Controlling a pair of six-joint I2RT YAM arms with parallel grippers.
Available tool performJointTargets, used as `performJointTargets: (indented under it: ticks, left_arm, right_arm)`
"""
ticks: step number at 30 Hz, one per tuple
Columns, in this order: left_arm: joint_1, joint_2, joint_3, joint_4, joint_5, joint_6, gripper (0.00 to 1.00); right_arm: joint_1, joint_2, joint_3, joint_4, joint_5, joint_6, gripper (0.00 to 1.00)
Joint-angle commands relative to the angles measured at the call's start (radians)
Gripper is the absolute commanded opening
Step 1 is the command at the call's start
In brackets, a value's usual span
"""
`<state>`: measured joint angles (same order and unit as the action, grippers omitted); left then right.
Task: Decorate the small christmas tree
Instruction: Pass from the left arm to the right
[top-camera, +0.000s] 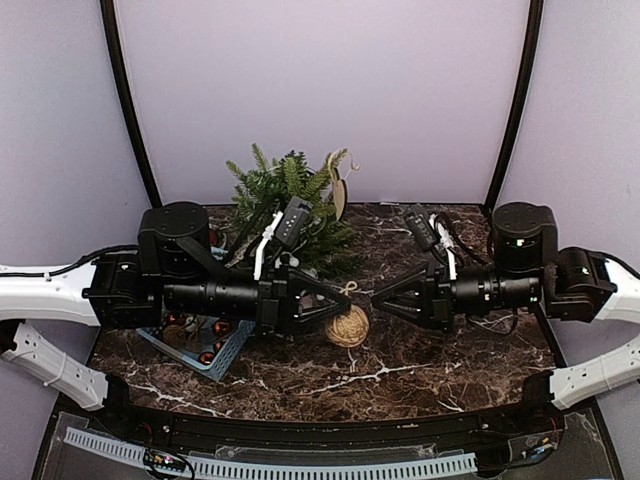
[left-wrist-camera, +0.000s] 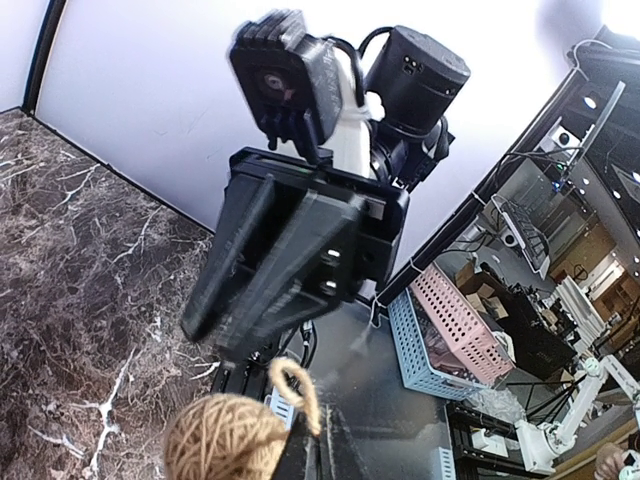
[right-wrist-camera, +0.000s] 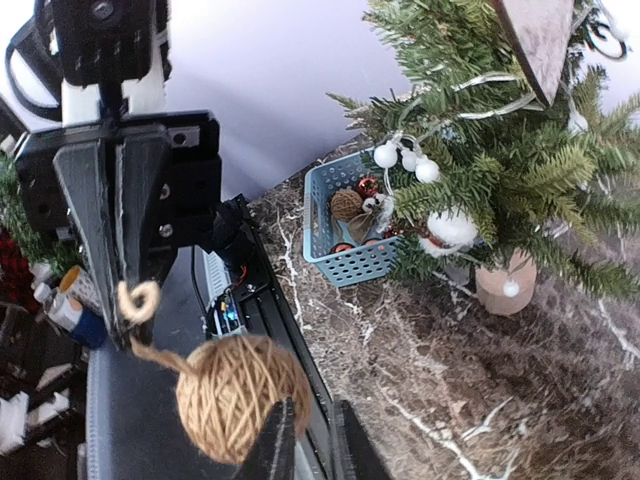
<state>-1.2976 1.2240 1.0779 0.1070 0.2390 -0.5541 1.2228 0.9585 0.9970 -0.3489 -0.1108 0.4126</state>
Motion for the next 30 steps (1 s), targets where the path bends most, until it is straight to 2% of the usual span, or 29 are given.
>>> performJointTargets:
  ticks: [1, 2, 5, 11, 17, 20, 27, 30]
  left_arm:
    - [0.014, -0.035, 0.020, -0.034, -0.038, -0.032, 0.00]
    - [0.016, -0.029, 0.024, -0.047, -0.044, -0.048, 0.00]
    - [0.018, -0.020, 0.037, -0.055, -0.030, -0.058, 0.00]
    - [0.018, -0.016, 0.005, 0.013, 0.060, -0.015, 0.00]
    - [0.018, 0.009, 0.012, 0.061, 0.172, 0.014, 0.00]
    - [0.018, 0.023, 0.024, 0.065, 0.197, 0.017, 0.00]
    - [0.019, 0.051, 0.037, 0.087, 0.218, 0.009, 0.00]
    - [0.020, 0.054, 0.037, 0.095, 0.220, 0.009, 0.00]
  right_arm:
    - [-0.005, -0.057, -0.078, 0.218, -0.062, 0.064, 0.34]
    - [-0.005, -0.060, -0.092, 0.256, -0.087, 0.074, 0.40]
    - [-0.004, -0.054, -0.137, 0.382, -0.136, 0.114, 0.51]
    - [-0.003, -0.015, -0.211, 0.642, -0.247, 0.205, 0.60]
    - [-0.003, -0.002, -0.231, 0.768, -0.331, 0.245, 0.50]
    - [-0.002, -0.001, -0.228, 0.779, -0.354, 0.253, 0.42]
    - [-0.002, 0.007, -0.230, 0.777, -0.387, 0.259, 0.34]
    - [-0.002, 0.014, -0.229, 0.763, -0.382, 0.257, 0.25]
